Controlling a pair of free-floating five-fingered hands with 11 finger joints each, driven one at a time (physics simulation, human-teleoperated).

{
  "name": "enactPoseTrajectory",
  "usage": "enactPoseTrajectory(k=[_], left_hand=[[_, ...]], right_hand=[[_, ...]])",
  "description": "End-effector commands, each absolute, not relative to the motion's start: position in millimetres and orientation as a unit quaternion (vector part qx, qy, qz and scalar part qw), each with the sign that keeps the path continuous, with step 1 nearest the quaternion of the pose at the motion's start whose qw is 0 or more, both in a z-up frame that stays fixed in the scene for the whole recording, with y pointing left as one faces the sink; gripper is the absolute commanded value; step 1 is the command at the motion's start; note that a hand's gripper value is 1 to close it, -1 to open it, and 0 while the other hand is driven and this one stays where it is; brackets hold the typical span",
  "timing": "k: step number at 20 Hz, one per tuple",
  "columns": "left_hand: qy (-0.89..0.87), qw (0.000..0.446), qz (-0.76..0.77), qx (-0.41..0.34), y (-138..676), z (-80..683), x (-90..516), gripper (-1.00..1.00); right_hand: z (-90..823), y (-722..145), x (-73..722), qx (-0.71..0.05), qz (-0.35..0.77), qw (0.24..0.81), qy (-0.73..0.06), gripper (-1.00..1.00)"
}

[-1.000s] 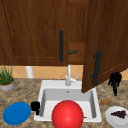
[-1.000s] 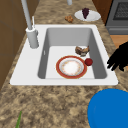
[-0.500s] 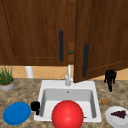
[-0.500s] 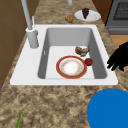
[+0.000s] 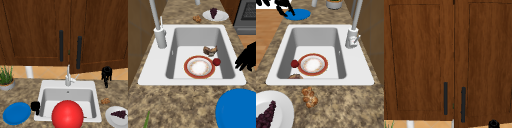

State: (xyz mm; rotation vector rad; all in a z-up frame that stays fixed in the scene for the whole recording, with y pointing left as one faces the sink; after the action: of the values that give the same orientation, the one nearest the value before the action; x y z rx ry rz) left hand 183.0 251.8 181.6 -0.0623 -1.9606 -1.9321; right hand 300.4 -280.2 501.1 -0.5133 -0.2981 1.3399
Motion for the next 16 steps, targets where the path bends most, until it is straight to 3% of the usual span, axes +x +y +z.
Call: enactPoseTrajectory(k=[1, 16], left_hand=[[-0.699, 0.193, -0.689, -0.022, 251.8, 181.6, 183.0, 0.0], [-0.699, 0.193, -0.689, -0.022, 251.8, 181.6, 183.0, 0.0]], right_hand=[[496.2, -268.4, 327.2, -0.242, 0.591, 0.759, -0.126, -1.0], [473.9, -249.3, 378.1, -0.263, 0.597, 0.754, -0.081, -1.0]])
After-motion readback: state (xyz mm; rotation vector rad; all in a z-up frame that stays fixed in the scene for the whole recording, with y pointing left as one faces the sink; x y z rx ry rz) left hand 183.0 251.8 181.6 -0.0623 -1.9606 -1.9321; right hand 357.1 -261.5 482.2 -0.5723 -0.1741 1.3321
